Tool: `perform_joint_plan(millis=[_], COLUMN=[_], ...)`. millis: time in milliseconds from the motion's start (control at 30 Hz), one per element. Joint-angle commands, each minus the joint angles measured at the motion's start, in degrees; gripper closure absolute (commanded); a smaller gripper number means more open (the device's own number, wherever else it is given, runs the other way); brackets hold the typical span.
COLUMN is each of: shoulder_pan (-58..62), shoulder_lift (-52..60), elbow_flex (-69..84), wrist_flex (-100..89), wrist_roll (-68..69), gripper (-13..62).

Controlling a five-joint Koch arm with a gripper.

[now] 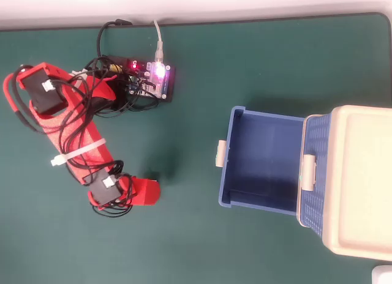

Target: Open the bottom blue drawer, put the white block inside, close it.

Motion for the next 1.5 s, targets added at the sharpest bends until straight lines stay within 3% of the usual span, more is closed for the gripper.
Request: perform_joint_plan(millis=[0, 300, 733, 833, 900, 967, 1167, 1333, 1467], shoulder_pan=[0.79, 0.26, -0.97, -1.23, -1.23, -1.14, -0.35, -0.35, -11.25], shoulder_lift=[1.05, -6.33, -3.87, -3.6, -2.46, -1.05, 2.11, 13.36, 15.91], elbow_flex=[-2.37, -1.41, 4.57, 4.75, 4.92, 5.19, 5.01, -0.88, -14.33], wrist_flex=[-0.44, -10.63, -10.81, -10.99, -11.25, -11.07, -10.81, -5.63, 1.76], wrist_roll=[-2.64, -2.72, -3.08, -2.55, -2.55, -2.81, -3.34, -1.49, 19.69], gripper=[15.6, 15.6, 16.0, 24.4, 37.8, 57.4, 57.5, 57.5, 57.5])
